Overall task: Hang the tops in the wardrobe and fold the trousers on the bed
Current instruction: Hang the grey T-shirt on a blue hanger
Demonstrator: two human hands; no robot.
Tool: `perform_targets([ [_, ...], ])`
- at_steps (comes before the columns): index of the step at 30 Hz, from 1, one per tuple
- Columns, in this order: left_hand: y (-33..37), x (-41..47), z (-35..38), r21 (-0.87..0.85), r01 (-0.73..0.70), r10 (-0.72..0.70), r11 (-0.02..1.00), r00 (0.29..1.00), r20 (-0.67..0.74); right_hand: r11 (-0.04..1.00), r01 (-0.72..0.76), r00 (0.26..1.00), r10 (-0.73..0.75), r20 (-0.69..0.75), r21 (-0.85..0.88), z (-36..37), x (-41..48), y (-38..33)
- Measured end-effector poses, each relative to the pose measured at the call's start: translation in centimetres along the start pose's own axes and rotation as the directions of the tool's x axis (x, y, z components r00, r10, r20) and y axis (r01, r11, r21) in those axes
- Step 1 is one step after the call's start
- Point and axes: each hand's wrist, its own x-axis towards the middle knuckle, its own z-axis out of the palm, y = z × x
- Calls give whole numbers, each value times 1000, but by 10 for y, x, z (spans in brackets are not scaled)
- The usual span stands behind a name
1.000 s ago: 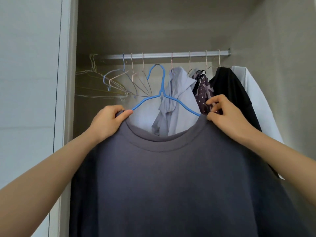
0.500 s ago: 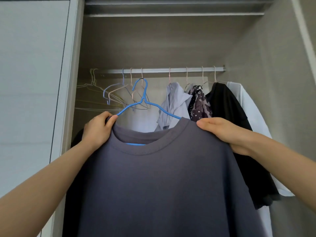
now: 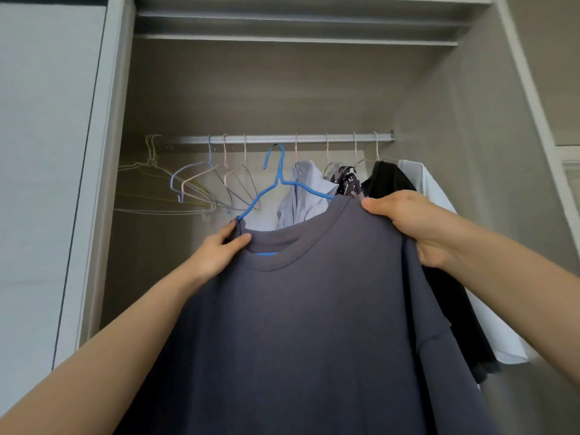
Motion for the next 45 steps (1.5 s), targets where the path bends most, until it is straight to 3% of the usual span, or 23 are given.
perform_targets([
  [6,24,9,30,-36,-63,69,997,976,207,993,14,993,0,-122,114,-1,3,-25],
  [13,63,4,31,-341,-27,143,940,936,321,976,156,970,-123,-209,151,46,42,-33],
  [21,82,-7,21,-292,-108,230,950,876,424,966,260,940,-254,-229,-6,107,111,-50],
  [25,78,2,18,-187,-125,179,974,935,307,953,281,930,-301,-213,-116,132,146,-58],
  [27,65,8,18,3,-165,161,986,969,186,945,285,923,-315,-221,-159,142,162,-59],
  [30,41,19,18,225,-107,106,968,994,16,947,255,933,-294,-209,-198,154,183,-56],
  [36,-2,31,17,216,-88,116,972,986,-119,925,207,951,-267,-159,-317,163,218,-51],
  [45,-19,31,39,204,-123,136,971,989,-54,827,151,935,-298,-194,-542,156,228,-28],
])
